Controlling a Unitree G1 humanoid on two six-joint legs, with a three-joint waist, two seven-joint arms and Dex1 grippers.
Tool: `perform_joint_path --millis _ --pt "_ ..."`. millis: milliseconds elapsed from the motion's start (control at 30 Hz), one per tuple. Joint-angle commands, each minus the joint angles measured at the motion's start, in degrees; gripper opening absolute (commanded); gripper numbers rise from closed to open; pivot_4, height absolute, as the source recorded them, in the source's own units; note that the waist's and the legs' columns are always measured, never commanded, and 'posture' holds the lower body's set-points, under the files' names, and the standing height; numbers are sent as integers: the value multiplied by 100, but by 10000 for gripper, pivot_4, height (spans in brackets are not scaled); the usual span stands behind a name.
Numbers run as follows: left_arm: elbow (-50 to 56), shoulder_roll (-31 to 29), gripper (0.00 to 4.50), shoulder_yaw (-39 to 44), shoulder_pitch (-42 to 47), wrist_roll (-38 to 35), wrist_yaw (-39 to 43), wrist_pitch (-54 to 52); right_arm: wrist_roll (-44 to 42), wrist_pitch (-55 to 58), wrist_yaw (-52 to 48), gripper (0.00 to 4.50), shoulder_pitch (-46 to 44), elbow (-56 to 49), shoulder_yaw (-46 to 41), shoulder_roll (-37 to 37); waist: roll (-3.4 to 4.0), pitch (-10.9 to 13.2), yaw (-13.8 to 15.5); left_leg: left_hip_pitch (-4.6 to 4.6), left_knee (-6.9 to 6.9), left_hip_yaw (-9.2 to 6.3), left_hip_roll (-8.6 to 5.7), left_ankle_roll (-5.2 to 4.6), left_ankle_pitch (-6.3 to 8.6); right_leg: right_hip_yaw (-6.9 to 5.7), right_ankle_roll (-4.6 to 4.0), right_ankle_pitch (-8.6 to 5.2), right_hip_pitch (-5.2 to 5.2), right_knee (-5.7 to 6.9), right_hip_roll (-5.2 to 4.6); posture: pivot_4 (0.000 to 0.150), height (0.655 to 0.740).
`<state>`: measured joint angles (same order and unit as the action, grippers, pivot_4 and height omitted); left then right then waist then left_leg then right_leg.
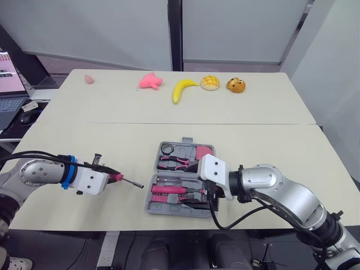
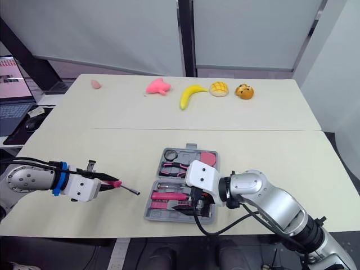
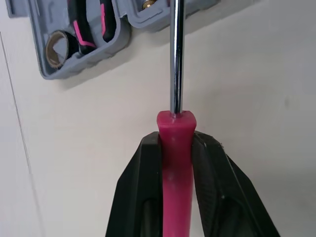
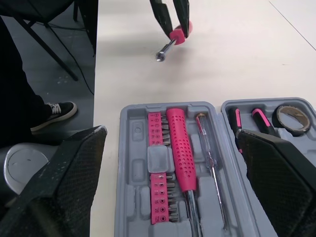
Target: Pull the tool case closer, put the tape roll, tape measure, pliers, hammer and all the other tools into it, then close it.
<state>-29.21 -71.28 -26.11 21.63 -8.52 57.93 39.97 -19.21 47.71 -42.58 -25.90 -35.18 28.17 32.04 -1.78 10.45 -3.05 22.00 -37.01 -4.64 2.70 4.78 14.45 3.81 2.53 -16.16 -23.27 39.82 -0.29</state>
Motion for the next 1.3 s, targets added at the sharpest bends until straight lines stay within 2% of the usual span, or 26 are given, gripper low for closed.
perform_joint_path --millis 33,200,367,533,733,967,1067,1300 --pt "1179 -349 4967 768 -596 -993 216 -2049 44 -146 -38 45000 -95 -145 -12 -50 0 0 -23 -2 -1 -1 2 0 0 0 -3 -2 -1 6 3 1500 7255" --pt "2601 -456 4948 1610 -1439 -1930 23 -4752 145 -233 -63 45000 -173 -82 67 -80 1 1 -28 -11 1 -2 6 0 0 2 18 -21 -1 12 10 1500 7255" --pt "3413 -112 4945 2341 -1787 -2511 -662 -6901 279 -300 -116 45000 -213 -40 136 -93 2 2 -27 -10 2 -1 6 -1 0 4 16 -23 -2 10 12 1500 7255" --pt "3757 596 4945 2766 -1570 -2671 -1743 -8556 325 -302 -135 45000 -244 -33 149 -93 1 1 -24 -10 2 -1 5 -1 1 4 15 -24 -2 9 11 1500 7255" --pt "4087 1922 4944 3344 -1230 -2782 -3320 -10235 365 -323 -162 45000 -315 17 153 -79 0 0 -17 -9 1 -3 3 0 1 5 10 -20 -2 8 9 1500 7255" --pt "3976 3218 4944 3885 -880 -2400 -4668 -11205 640 -543 -42 45000 -439 295 117 -171 -4 -2 -8 -11 2 -6 0 0 0 5 -11 -7 -1 8 9 1500 7255" --pt "3910 3433 4944 3923 -927 -2241 -4787 -11264 707 -613 -18 45000 -458 393 73 -235 -3 -3 -11 -12 2 -6 0 0 0 7 -12 -7 0 8 8 1500 7255" --pt "3623 3515 4945 3804 -937 -1923 -4741 -11120 740 -651 -68 45000 -442 424 37 -254 -3 -3 -24 -19 4 -3 0 1 0 10 -12 -7 1 8 8 1500 7255"
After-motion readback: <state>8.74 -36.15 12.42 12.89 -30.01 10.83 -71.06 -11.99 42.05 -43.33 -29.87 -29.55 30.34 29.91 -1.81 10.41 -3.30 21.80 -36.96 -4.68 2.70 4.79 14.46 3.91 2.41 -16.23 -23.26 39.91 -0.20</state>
